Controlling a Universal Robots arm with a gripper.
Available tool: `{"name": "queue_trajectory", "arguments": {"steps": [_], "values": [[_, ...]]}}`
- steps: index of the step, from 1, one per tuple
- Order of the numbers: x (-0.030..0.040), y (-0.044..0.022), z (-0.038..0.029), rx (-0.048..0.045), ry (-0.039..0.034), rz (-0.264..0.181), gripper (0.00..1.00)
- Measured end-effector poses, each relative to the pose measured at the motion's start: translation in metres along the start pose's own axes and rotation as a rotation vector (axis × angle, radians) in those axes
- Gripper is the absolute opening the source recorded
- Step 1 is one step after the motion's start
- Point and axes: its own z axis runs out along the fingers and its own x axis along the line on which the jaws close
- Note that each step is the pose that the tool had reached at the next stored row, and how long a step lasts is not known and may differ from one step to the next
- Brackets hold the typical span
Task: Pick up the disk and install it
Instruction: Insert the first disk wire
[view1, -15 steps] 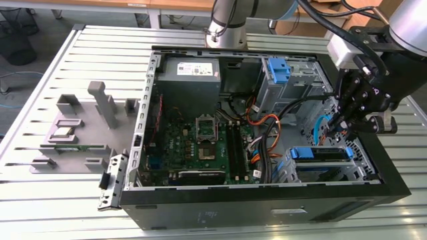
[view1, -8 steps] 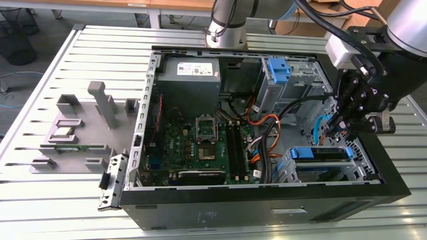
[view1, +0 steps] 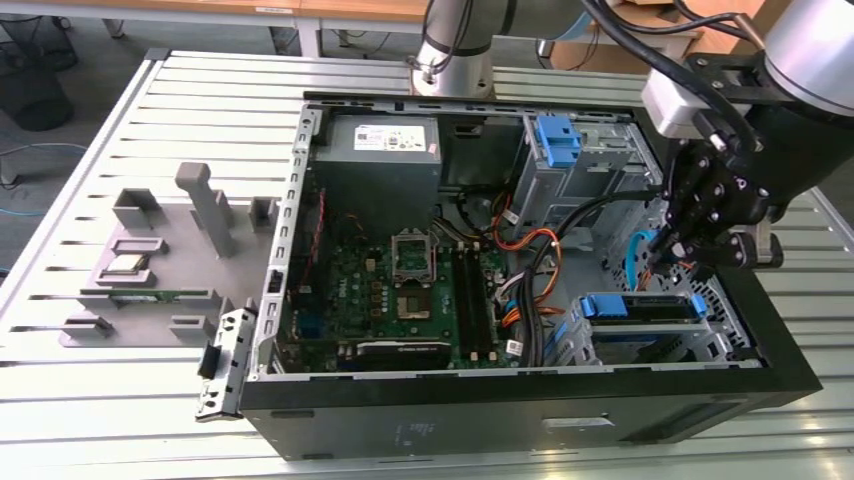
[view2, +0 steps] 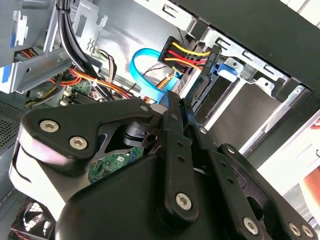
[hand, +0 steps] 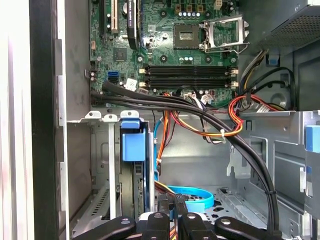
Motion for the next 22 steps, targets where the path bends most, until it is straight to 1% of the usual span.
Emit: {"name": "queue_trajectory", "arguments": {"steps": [4,13,15,17,22], "values": [[0.0003,0.0021,0.0002,0.0026,-0.0022,0.0,0.16],[0.0004,0.0022,0.0002,0.0031,-0.0025,0.0,0.16],[0.0004,0.0022,0.0003,0.0046,-0.0024,0.0,0.16],[0.0005,0.0023,0.0005,0.0105,-0.0027,0.0,0.16],[0.0004,0.0022,0.0005,0.0326,-0.0033,-0.002,0.16]]}}
